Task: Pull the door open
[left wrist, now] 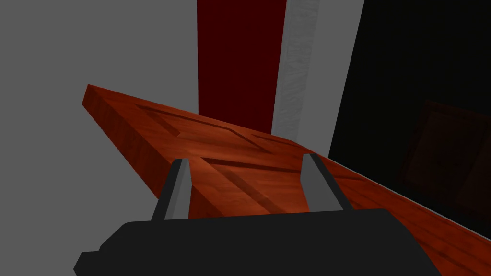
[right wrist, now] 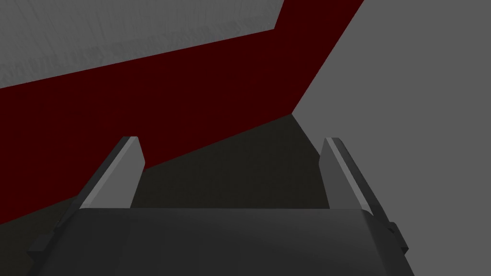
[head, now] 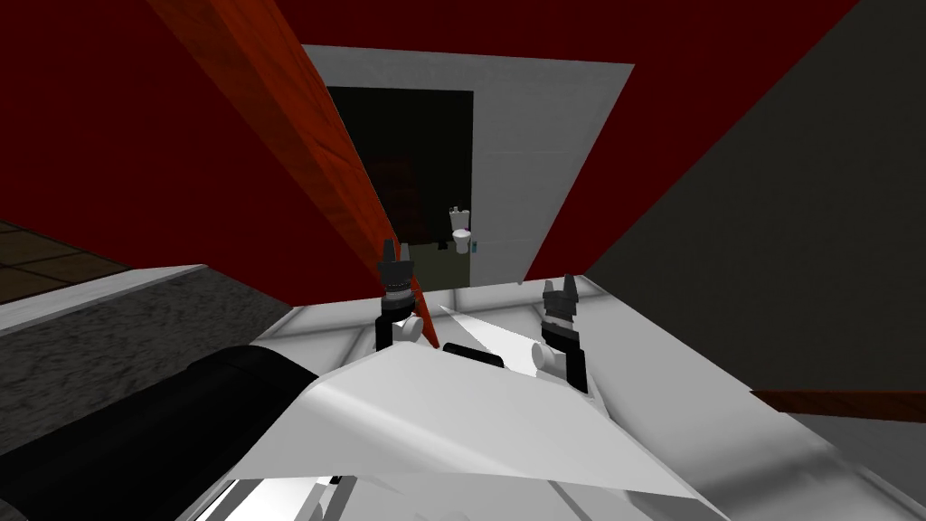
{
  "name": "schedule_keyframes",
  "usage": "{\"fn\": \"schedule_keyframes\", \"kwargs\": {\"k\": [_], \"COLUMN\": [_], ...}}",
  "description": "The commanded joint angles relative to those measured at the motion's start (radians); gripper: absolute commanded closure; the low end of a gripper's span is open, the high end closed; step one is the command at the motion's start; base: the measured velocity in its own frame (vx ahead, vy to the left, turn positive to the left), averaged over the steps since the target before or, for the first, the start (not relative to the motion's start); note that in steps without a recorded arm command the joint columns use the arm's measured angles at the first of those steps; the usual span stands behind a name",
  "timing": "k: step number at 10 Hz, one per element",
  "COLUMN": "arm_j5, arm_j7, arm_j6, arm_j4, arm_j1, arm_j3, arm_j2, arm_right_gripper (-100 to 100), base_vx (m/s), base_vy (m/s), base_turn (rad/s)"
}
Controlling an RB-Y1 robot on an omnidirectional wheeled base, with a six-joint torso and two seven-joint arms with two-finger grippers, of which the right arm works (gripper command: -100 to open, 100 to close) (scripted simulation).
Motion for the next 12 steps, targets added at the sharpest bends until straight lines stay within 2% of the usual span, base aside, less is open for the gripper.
{"fn": "schedule_keyframes", "kwargs": {"k": [1,12], "arm_j5": [-0.008,-0.062], "arm_j7": [0.007,0.063], "arm_j6": [-0.01,-0.07], "arm_j4": [0.034,0.286], "arm_j1": [-0.011,-0.108], "arm_j3": [-0.002,-0.013], "arm_j2": [-0.007,-0.031], "arm_right_gripper": [-100,-100], "base_vx": [0.097,0.098], "base_vy": [-0.021,-0.017], "base_turn": [0.067,0.084]}}
